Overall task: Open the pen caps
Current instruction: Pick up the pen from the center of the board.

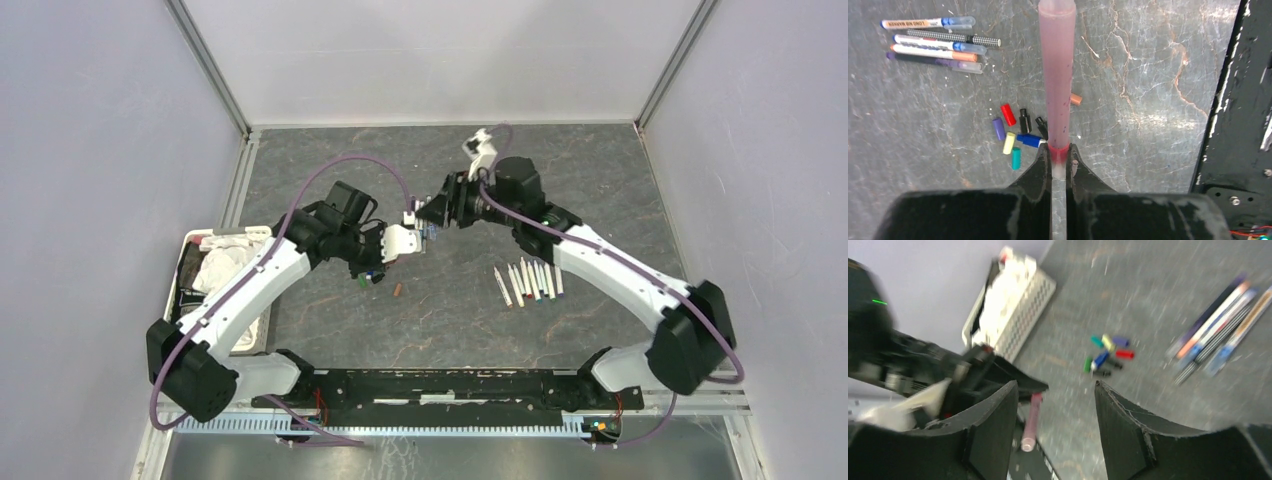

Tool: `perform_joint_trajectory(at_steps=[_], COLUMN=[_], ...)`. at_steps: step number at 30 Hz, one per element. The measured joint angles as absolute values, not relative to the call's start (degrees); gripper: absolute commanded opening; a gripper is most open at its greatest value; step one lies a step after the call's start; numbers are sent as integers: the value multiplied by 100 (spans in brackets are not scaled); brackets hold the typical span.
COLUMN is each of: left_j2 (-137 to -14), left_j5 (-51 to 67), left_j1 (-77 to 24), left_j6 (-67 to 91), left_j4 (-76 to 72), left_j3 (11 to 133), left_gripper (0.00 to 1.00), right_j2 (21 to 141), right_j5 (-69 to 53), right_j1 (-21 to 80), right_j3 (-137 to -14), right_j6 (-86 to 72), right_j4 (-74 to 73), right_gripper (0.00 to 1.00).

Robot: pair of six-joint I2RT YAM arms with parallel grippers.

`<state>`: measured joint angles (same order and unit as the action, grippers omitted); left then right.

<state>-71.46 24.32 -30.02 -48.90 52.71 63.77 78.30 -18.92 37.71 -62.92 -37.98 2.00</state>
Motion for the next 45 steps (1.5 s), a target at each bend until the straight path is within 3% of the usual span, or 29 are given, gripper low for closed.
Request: perform_joint_trajectory(at_steps=[9, 19, 26, 31, 34, 36, 37, 40, 45], left_j2=[-7087, -7212, -7244, -7244, -7242, -7242, -7242, -7242, -7238], left_j5=[1584, 873, 751, 696, 692, 648, 633, 646, 788], left_j1=[-3726, -4125, -4289, -4425, -4471, -4510, -4528, -4560, -4637], left_j6=[-5293, -5411, -5417, -5433, -5446, -5474, -5476, -5527, -5586], left_j4=[5275, 5242, 5231, 5221, 5225, 5231, 5236, 5247, 5260], left_j3=[6276, 6145, 6145, 6088, 6053, 6025, 6016, 6014, 6014], left_gripper=[2, 2, 2, 5, 6, 15, 25, 44, 46], right_j2=[8884, 9292, 9730, 9754, 9800, 9832, 9841, 9843, 9738], right_j5=[-3728, -4414, -4558, -4683, -4722, -4729, -4731, -4764, -4827], right_j1=[3854, 4128, 4359, 4388, 4388, 4388, 4388, 4388, 4377], right_j3=[-6307, -6322, -6440, -6460, -6460, -6460, -6458, -6449, -6259], right_j6=[-3785, -3710, -3603, -3590, -3586, -3575, -3573, -3529, -3459], right_j4=[-454, -449, -631, -683, -727, -755, -784, -779, -478], right_gripper=[59, 51, 27, 22, 12, 3, 0, 0, 0])
